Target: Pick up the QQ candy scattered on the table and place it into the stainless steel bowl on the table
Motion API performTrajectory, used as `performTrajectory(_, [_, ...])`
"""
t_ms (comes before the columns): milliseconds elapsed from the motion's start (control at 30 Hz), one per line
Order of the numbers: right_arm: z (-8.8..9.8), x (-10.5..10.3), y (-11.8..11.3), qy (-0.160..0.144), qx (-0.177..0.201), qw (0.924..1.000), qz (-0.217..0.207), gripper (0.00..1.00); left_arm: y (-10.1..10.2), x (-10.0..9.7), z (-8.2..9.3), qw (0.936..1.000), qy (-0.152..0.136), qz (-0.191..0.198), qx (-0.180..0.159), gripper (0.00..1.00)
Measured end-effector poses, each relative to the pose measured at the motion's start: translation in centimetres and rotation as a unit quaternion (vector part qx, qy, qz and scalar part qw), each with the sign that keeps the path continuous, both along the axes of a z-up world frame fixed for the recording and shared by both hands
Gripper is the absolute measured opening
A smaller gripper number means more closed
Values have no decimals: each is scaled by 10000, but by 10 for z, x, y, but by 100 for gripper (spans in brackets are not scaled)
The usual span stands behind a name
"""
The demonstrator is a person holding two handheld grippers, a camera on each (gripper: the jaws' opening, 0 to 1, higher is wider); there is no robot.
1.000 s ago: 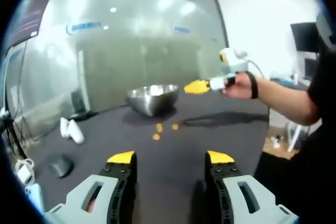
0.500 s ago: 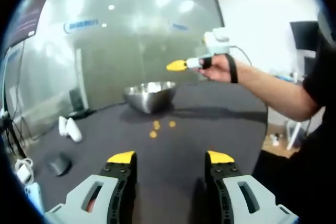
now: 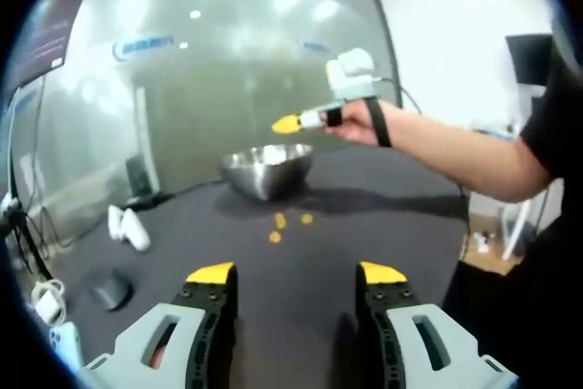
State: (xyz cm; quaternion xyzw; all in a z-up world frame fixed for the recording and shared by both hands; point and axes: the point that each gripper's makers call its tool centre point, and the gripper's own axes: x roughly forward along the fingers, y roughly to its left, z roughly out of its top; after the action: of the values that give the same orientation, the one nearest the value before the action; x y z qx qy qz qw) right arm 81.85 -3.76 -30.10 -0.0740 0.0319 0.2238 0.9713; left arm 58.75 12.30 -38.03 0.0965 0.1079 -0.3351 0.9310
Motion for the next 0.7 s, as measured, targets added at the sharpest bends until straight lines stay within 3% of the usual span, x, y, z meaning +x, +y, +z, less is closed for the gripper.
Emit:
performTrajectory(167, [-3, 6, 0, -96, -211, 9997, -13, 10, -3, -3, -2, 9999, 16, -97, 81, 53])
performTrajectory(267, [-7, 9, 0, -127, -350, 9993, 50, 24, -2, -2, -2, 10000, 5, -53, 76, 53])
performTrajectory(367, [-7, 7, 0, -116, -336, 9993, 64, 22, 0, -1, 1, 10000, -16, -6, 35, 53])
performTrajectory(500, [-2, 0, 2, -145, -188, 9995, 202, 20, 1, 0, 2, 10000, -31, 10, 86, 53])
performTrajectory(633, [-4, -13, 7, 31, 360, 9982, 488, 20, -1, 0, 2, 9999, -49, 3, 99, 53])
performTrajectory(700, [-6, -18, 3, 99, 444, 9976, 528, 20, -1, 0, 1, 9999, -38, -7, 117, 53])
